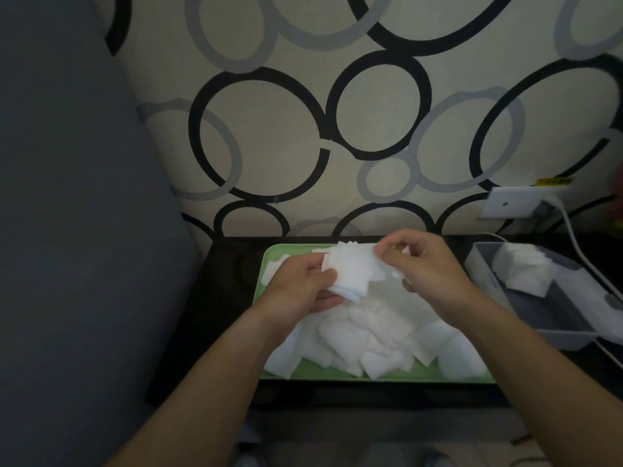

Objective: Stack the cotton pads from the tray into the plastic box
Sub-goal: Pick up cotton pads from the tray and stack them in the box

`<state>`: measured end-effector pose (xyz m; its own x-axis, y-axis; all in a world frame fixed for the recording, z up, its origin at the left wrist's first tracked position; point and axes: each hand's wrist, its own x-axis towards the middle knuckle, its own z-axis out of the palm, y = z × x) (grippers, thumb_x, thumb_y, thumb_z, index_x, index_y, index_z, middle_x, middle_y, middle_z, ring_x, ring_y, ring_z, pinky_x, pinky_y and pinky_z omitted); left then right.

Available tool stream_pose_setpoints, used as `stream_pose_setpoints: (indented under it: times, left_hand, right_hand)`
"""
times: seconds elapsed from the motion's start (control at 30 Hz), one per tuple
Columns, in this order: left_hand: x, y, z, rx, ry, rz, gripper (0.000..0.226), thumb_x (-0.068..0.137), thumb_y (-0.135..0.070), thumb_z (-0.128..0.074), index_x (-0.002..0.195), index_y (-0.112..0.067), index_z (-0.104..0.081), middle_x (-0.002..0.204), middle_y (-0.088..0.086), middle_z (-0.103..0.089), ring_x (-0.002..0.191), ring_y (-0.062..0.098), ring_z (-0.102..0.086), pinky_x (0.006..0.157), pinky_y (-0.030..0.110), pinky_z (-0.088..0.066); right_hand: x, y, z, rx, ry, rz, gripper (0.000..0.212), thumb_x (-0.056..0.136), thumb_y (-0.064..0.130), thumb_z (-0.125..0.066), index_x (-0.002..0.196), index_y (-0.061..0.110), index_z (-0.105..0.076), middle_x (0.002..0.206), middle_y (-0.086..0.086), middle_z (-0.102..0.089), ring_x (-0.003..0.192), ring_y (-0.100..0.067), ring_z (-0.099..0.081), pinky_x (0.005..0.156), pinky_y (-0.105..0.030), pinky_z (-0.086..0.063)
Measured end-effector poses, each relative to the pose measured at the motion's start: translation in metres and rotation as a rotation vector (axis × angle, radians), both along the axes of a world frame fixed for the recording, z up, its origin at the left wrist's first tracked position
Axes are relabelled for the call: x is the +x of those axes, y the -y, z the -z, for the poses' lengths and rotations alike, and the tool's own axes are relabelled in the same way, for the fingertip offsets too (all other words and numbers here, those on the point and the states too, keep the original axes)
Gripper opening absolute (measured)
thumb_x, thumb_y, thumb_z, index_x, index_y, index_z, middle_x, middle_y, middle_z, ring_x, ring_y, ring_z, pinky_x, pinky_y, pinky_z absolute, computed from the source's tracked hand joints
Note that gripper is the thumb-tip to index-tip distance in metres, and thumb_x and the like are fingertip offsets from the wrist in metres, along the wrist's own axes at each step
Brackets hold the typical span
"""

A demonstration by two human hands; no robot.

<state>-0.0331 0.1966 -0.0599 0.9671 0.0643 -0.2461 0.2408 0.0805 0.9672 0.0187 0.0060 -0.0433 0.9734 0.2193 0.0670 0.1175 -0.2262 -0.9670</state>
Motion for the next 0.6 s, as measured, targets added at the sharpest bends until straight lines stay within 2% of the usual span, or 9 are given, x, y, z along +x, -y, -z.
stream_pose_setpoints:
  times: [0.1, 0.17, 0.27, 0.33, 0.43, 0.6]
  left_hand:
    - [0.000, -0.002, 0.001, -0.018, 0.002, -0.016, 0.025, 0.101, -0.004, -0.053, 0.120, -0.010, -0.067, 0.110, 0.009, -0.074, 0.096, 0.019, -0.073, 0.076, 0.026, -0.059]
    - [0.000, -0.001, 0.002, -0.022, 0.001, -0.026, 0.025, 0.101, -0.004, -0.053, 0.122, -0.009, -0.067, 0.110, 0.009, -0.074, 0.097, 0.019, -0.073, 0.076, 0.025, -0.059]
    - [0.000, 0.001, 0.002, -0.051, -0.001, -0.036, 0.023, 0.101, -0.004, -0.052, 0.116, -0.012, -0.068, 0.108, 0.008, -0.075, 0.093, 0.017, -0.074, 0.074, 0.024, -0.059]
    - [0.001, 0.004, 0.001, -0.070, 0.008, -0.026, 0.024, 0.101, -0.004, -0.052, 0.117, -0.012, -0.068, 0.107, 0.007, -0.076, 0.093, 0.017, -0.074, 0.075, 0.025, -0.059]
    - [0.000, 0.007, 0.000, -0.088, 0.033, 0.001, 0.025, 0.099, -0.004, -0.055, 0.118, -0.012, -0.069, 0.105, 0.005, -0.077, 0.095, 0.016, -0.074, 0.081, 0.027, -0.059]
    - [0.000, 0.010, 0.000, -0.114, 0.056, 0.014, 0.031, 0.098, 0.000, -0.053, 0.122, -0.012, -0.067, 0.109, 0.006, -0.076, 0.098, 0.016, -0.073, 0.084, 0.028, -0.058]
  right_hand:
    - [0.002, 0.004, -0.003, 0.085, -0.048, 0.087, 0.009, 0.091, 0.023, -0.068, 0.083, 0.018, -0.071, 0.079, -0.001, -0.057, 0.068, -0.015, -0.048, 0.054, -0.027, -0.039]
    - [0.000, 0.006, -0.009, 0.216, -0.134, 0.053, 0.013, 0.092, 0.022, -0.066, 0.080, 0.020, -0.069, 0.073, 0.001, -0.056, 0.061, -0.013, -0.049, 0.051, -0.024, -0.038]
    - [-0.006, 0.005, -0.018, 0.504, -0.345, -0.144, 0.019, 0.088, 0.016, -0.063, 0.069, 0.020, -0.062, 0.058, 0.006, -0.043, 0.046, -0.007, -0.030, 0.044, -0.020, -0.018]
    - [-0.010, 0.001, -0.019, 0.511, -0.419, -0.231, 0.015, 0.083, 0.018, -0.063, 0.068, 0.019, -0.062, 0.056, 0.007, -0.040, 0.046, -0.006, -0.025, 0.047, -0.021, -0.012]
    - [-0.013, -0.003, -0.016, 0.451, -0.460, -0.250, 0.006, 0.082, 0.020, -0.065, 0.080, 0.015, -0.061, 0.060, 0.006, -0.042, 0.046, -0.006, -0.026, 0.046, -0.021, -0.013]
    - [-0.013, -0.006, -0.016, 0.459, -0.469, -0.222, 0.016, 0.090, 0.017, -0.062, 0.074, 0.018, -0.065, 0.061, 0.006, -0.043, 0.047, -0.007, -0.027, 0.042, -0.018, -0.017]
